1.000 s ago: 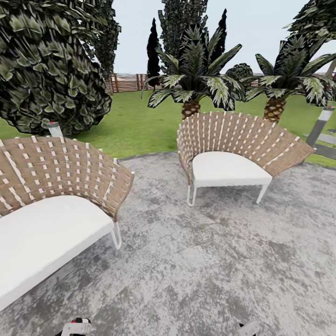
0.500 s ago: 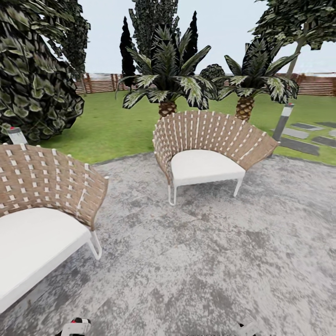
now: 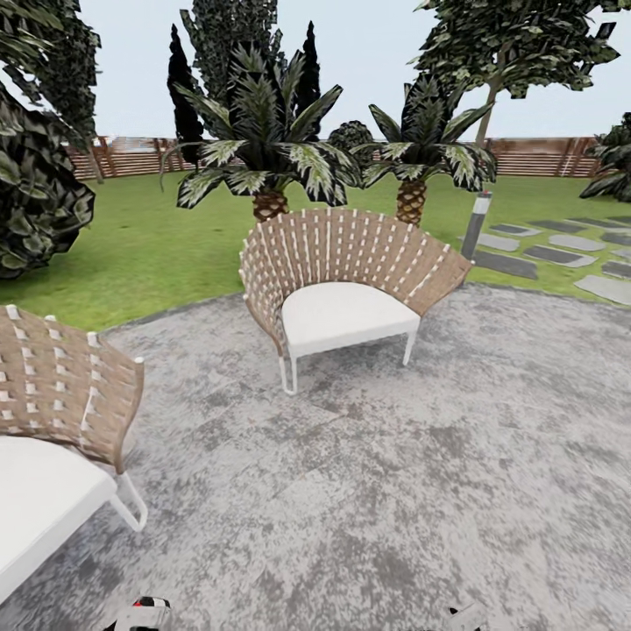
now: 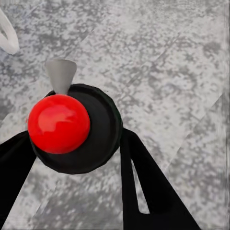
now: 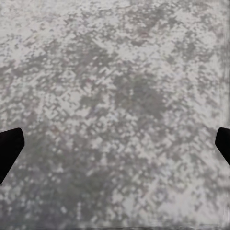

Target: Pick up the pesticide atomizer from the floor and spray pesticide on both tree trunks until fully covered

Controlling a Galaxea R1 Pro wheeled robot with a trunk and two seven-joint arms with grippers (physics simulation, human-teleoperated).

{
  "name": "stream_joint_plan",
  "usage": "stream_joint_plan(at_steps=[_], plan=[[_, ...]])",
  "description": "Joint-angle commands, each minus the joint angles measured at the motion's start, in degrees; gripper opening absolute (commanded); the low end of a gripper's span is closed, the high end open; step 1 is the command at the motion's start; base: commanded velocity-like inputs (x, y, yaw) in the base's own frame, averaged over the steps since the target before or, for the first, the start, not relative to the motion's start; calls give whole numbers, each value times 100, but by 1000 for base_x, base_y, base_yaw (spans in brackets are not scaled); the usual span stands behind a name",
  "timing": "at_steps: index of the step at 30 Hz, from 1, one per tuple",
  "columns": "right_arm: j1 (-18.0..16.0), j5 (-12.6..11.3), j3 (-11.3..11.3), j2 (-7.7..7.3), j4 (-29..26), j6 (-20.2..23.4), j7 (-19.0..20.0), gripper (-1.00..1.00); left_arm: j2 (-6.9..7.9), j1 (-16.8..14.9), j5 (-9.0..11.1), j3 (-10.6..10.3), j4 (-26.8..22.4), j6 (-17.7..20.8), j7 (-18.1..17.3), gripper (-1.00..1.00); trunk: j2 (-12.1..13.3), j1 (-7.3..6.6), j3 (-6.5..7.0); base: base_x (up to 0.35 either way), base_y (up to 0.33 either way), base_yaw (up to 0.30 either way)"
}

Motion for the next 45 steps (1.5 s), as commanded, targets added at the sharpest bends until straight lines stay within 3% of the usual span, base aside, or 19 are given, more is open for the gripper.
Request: stream_joint_plan(at_steps=[1,20,35,45], plan=[[-5,45,10,-2,5,-22,-16,100,2,-1,52,-1,2,-12,-43,-100,-2,-1,-5,32,7,-300],[-5,45,6,7,5,-22,-21,100,-1,-1,59,-1,2,-4,-43,-100,-2,-1,-5,10,0,-300],[-5,45,1,7,5,-22,-25,100,2,-1,59,2,-1,-4,-43,-100,-2,-1,-5,245,123,-300],[-5,44,1,7,5,-22,-20,100,2,-1,59,7,-1,-4,-43,-100,-2,-1,-5,57,42,-300]])
